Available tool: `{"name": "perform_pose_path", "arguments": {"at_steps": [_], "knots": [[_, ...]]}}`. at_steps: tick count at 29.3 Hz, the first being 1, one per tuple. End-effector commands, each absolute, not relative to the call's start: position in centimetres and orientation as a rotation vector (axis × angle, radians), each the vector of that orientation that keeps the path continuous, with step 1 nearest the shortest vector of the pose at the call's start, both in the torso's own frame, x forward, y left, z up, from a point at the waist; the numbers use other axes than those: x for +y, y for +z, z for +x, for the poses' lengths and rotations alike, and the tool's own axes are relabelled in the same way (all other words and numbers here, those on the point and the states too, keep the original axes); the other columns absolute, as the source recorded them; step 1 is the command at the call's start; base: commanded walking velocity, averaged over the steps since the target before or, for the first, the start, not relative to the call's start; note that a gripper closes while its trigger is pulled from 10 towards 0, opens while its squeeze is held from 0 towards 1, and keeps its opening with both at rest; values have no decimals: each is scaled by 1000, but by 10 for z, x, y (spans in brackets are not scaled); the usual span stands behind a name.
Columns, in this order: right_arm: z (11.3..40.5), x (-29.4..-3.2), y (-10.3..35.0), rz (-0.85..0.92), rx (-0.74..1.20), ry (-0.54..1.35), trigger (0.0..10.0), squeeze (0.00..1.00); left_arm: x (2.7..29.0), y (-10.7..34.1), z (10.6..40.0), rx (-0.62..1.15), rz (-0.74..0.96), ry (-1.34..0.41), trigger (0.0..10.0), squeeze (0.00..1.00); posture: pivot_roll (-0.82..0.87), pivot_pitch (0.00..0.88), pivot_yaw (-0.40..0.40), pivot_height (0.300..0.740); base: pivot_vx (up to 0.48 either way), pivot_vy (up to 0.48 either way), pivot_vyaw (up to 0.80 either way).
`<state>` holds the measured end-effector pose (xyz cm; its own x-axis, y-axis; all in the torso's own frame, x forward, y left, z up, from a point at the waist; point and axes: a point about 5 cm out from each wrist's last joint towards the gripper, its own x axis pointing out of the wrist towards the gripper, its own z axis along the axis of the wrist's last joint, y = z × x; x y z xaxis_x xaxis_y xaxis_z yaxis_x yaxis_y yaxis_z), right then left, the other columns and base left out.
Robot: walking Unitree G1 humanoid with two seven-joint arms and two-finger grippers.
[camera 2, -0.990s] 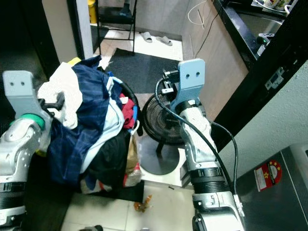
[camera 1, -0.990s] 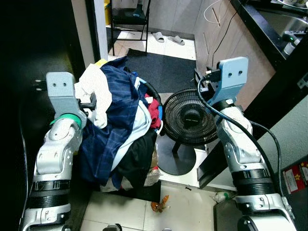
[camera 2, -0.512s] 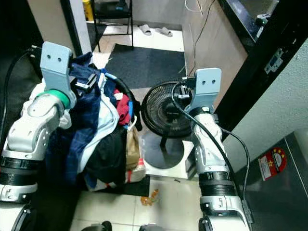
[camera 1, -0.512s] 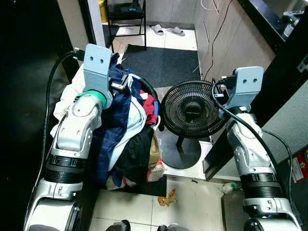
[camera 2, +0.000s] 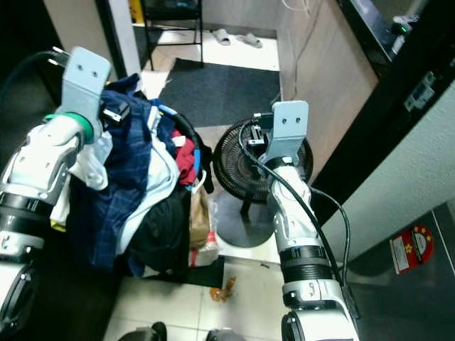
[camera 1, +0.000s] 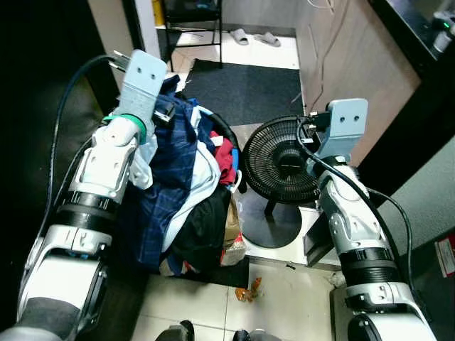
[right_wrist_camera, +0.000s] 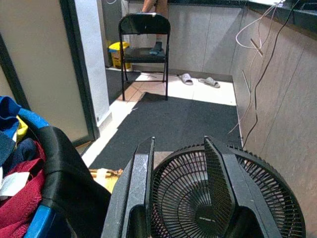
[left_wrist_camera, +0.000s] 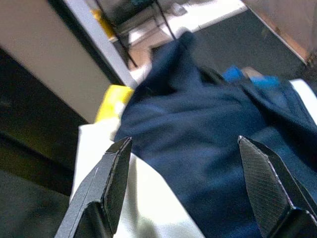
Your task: Clothes washing
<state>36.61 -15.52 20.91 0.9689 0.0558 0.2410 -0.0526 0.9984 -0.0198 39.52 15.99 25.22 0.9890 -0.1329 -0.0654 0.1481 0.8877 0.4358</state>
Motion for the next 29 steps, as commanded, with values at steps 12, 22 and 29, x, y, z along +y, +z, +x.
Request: {"name": "perform_pose_path", "arguments": {"at_steps": [12, 22, 29], "knots": [[363, -168, 203, -25, -231, 5, 10000, 0, 143, 253, 406, 28, 503, -238, 10000, 0, 29, 81, 73, 740, 0, 0, 0], [363, -172, 203, -27, -244, -15, 10000, 0, 117, 262, 414, -10, 541, -327, 10000, 0, 10, 93, 78, 740, 0, 0, 0], [360, -176, 202, -36, -239, -20, 10000, 0, 112, 255, 416, 13, 574, -361, 10000, 0, -7, 110, 72, 740, 0, 0, 0]]}}
